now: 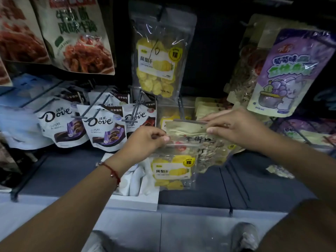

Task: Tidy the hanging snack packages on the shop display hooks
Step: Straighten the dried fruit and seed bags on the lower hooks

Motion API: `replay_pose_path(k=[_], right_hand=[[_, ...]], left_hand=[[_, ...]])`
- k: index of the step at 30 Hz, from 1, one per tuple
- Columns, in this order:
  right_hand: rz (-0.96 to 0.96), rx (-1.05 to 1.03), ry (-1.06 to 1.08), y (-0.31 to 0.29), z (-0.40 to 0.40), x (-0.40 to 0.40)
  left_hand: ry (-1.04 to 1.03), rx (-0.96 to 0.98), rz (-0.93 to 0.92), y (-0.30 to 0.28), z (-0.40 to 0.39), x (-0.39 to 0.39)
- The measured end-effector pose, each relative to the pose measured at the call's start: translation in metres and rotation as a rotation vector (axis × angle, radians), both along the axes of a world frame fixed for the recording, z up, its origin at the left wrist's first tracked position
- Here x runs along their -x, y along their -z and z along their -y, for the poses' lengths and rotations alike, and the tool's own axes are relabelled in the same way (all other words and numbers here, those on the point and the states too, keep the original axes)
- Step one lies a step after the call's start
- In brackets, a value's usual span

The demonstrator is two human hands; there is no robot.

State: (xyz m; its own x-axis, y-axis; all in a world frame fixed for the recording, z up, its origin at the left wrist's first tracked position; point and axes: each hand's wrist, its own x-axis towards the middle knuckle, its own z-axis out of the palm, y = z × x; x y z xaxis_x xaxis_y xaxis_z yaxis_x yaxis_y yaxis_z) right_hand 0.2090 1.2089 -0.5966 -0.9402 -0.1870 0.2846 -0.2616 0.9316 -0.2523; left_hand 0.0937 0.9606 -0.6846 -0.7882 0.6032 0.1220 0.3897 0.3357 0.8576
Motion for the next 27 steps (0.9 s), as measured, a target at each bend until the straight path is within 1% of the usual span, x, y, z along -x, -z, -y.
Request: replay_pose_path(k=[5, 8, 10, 16, 21, 24, 27], right_hand=[[0.059, -0.047, 0.040, -0.021, -0.011, -0.001], [-0.006, -0.063, 0.105, -0.026, -0.015, -0.007], [-0.043, -0.052, 0.159, -0.029, -0.018, -0.013], [-0.135, -0.019, 0.267, -0.029, -0.026, -0.027], [-0.158, 0.020, 0.267, -0.027, -0.029, -0.032], [-0.149, 0.041, 0.258, -0.024, -0.030, -0.034], [-0.160, 0.056, 0.254, -0.021, -0.032, -0.036]], left_hand=[[0.023, -0.011, -0.037, -0.001, -0.019, 0.008], [0.065, -0.009, -0.064, -0.005, -0.025, 0.005], [0.055, -0.018, -0.074, -0.007, -0.027, 0.003], [-0.075, -0.118, -0.025, 0.000, -0.037, -0.003], [-0.210, -0.220, 0.004, 0.003, -0.048, -0.012], [-0.277, -0.223, 0.005, 0.003, -0.054, -0.012], [-0.257, -0.207, 0.033, 0.001, -0.057, -0.012]])
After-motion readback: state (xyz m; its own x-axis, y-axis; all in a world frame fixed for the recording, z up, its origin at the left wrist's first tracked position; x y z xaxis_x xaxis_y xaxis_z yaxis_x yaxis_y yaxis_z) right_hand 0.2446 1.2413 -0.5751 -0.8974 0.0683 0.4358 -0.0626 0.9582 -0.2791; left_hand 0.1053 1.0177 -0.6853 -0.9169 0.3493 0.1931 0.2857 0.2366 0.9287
